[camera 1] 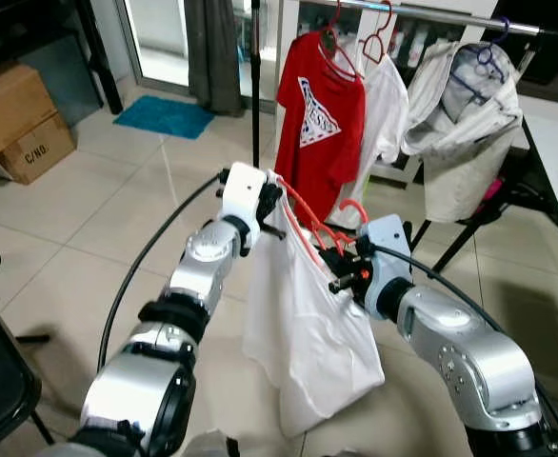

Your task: Hang hanger

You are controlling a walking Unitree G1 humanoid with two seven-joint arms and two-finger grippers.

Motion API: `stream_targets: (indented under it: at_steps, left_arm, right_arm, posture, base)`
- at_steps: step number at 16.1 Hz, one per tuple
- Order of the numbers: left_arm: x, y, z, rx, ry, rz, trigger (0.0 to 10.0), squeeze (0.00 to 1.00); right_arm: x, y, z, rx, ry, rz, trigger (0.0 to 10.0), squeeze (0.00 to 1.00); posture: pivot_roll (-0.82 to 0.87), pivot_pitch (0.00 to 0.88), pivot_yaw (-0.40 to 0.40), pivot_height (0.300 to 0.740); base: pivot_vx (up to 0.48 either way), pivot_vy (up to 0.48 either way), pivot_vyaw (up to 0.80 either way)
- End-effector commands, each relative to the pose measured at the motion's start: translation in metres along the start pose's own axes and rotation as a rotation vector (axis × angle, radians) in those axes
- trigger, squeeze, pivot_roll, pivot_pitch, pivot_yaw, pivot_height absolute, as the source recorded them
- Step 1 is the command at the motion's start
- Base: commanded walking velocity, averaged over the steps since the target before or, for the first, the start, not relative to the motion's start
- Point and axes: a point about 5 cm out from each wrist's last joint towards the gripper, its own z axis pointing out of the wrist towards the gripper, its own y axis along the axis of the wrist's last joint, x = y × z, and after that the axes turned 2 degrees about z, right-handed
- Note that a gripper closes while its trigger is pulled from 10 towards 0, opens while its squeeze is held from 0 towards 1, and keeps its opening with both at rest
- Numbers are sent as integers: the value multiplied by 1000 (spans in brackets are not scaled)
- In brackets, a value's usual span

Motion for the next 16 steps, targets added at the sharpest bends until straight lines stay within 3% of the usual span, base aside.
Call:
stream_targets:
  at_steps: [1,6,7,8,12,13,14,15,16]
  left_arm:
    - [0,5,4,11,-7,17,10000,1000]
    - [3,8,7,15,26,27,10000,1000]
    - [2,7,8,27,29,27,10000,769]
    - [2,4,8,47,31,34,10000,0]
    - [2,0,8,74,15,5,10000,0]
    - [1,1,9,71,1,-3,9137,0]
    - [1,2,10,71,0,-6,6706,0]
    - [1,3,10,70,2,-7,3373,0]
    - [1,3,10,69,3,-7,3373,0]
  right_arm:
    - [2,11,-2,-53,11,-24,10000,0]
    - [3,11,-3,-57,9,-25,10000,0]
    - [3,11,-3,-57,12,-26,10000,0]
    - [3,11,-3,-56,15,-27,10000,0]
    - [4,11,-3,-54,24,-31,10000,0]
    - [3,11,-3,-54,23,-32,10000,0]
    - [3,11,-4,-54,23,-33,10000,0]
    - [3,11,-4,-54,23,-34,10000,0]
    - [3,11,-4,-54,23,-35,10000,0]
  posture:
    - [-116,0,5,740]
    - [-121,0,7,740]
    - [-121,0,7,740]
    - [-120,0,4,740]
    - [-123,0,-1,740]
    - [-126,0,0,740]
    - [-127,0,1,740]
    - [-128,0,2,740]
    - [-128,0,2,740]
  base:
    - [0,0,0]
    - [0,0,0]
    - [0,0,0]
    - [0,0,0]
    - [0,0,0]
    - [0,0,0]
    - [0,0,0]
    - [0,0,0]
    - [0,0,0]
